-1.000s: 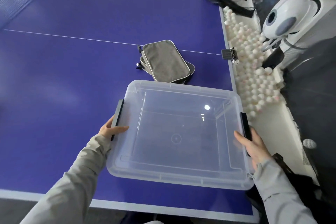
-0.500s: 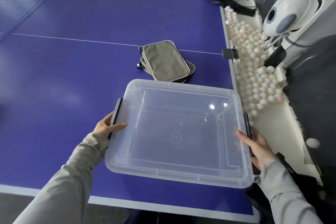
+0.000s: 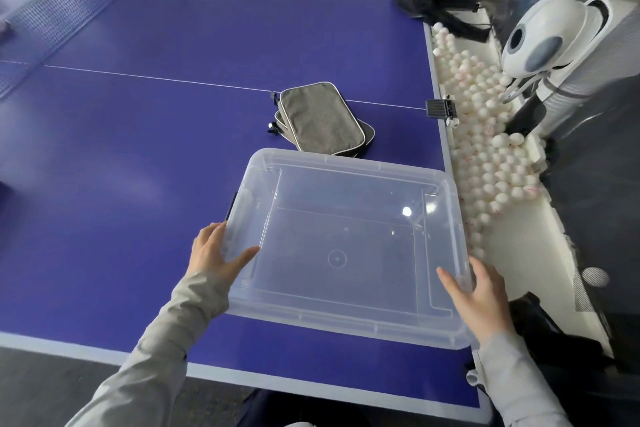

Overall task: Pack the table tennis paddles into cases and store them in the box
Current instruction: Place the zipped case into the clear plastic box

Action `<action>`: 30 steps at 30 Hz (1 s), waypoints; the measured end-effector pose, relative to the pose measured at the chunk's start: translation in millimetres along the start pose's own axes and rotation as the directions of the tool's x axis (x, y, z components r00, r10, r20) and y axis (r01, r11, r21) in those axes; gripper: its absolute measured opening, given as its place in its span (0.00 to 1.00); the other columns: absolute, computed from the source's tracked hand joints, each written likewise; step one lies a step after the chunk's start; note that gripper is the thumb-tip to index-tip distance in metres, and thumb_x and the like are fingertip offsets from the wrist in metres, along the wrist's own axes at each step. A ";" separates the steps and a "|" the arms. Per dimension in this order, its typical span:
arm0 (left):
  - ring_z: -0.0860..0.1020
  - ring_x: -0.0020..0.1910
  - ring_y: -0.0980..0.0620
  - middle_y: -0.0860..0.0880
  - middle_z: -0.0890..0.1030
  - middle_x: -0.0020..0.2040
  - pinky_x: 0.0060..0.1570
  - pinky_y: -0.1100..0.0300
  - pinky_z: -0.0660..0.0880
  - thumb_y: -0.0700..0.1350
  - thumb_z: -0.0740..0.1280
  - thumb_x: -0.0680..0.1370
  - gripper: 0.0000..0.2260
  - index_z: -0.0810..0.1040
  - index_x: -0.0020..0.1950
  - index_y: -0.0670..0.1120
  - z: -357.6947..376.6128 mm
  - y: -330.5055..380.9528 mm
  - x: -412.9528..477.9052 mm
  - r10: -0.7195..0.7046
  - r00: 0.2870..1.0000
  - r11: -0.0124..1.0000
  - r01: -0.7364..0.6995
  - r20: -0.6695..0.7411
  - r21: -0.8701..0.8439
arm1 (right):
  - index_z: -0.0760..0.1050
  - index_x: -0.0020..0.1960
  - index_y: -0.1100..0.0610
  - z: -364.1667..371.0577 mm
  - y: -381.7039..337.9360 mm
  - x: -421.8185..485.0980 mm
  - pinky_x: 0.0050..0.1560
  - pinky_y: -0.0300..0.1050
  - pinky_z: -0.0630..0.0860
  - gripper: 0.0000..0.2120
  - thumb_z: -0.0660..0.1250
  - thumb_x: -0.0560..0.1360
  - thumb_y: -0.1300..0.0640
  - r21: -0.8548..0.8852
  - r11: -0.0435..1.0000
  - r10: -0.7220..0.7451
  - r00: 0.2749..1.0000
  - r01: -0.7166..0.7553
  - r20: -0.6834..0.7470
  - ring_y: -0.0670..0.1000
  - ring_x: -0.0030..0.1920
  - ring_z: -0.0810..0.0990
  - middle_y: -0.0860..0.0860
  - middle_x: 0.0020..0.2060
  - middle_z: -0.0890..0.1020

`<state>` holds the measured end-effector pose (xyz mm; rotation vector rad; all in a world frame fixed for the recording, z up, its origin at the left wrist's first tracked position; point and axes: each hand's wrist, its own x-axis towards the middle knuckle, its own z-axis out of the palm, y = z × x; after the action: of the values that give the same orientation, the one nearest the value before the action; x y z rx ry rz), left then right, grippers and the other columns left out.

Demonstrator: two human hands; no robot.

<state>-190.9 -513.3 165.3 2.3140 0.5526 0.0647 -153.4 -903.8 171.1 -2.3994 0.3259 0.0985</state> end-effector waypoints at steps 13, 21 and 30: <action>0.66 0.59 0.56 0.53 0.65 0.63 0.59 0.62 0.62 0.49 0.76 0.68 0.35 0.65 0.71 0.46 -28.1 26.9 -0.6 0.012 1.000 0.978 -0.009 0.013 -0.210 | 0.65 0.70 0.64 -17.7 -29.9 -2.3 0.68 0.52 0.62 0.31 0.71 0.72 0.53 0.046 0.998 -0.047 0.996 0.051 -0.072 0.60 0.68 0.66 0.61 0.66 0.70; 0.74 0.57 0.54 0.55 0.71 0.62 0.54 0.54 0.74 0.56 0.80 0.55 0.52 0.54 0.73 0.61 -50.9 36.8 29.3 -0.097 0.975 0.901 0.171 0.199 -0.398 | 0.64 0.69 0.61 -19.9 -70.5 27.4 0.62 0.52 0.66 0.30 0.69 0.73 0.49 0.107 0.993 -0.041 0.996 0.050 -0.082 0.61 0.64 0.71 0.61 0.65 0.72; 0.74 0.43 0.56 0.55 0.72 0.44 0.39 0.64 0.69 0.49 0.82 0.58 0.42 0.64 0.67 0.56 -100.6 1.4 95.5 -0.110 0.993 0.892 0.122 0.052 -0.435 | 0.69 0.60 0.63 34.0 -154.5 52.5 0.49 0.46 0.67 0.27 0.73 0.70 0.49 0.112 0.993 -0.023 0.991 0.039 -0.134 0.61 0.53 0.76 0.55 0.42 0.74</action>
<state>-124.6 -408.8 227.9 1.8369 0.5941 0.0917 -61.9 -780.7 236.4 -2.3012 0.3460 -0.0917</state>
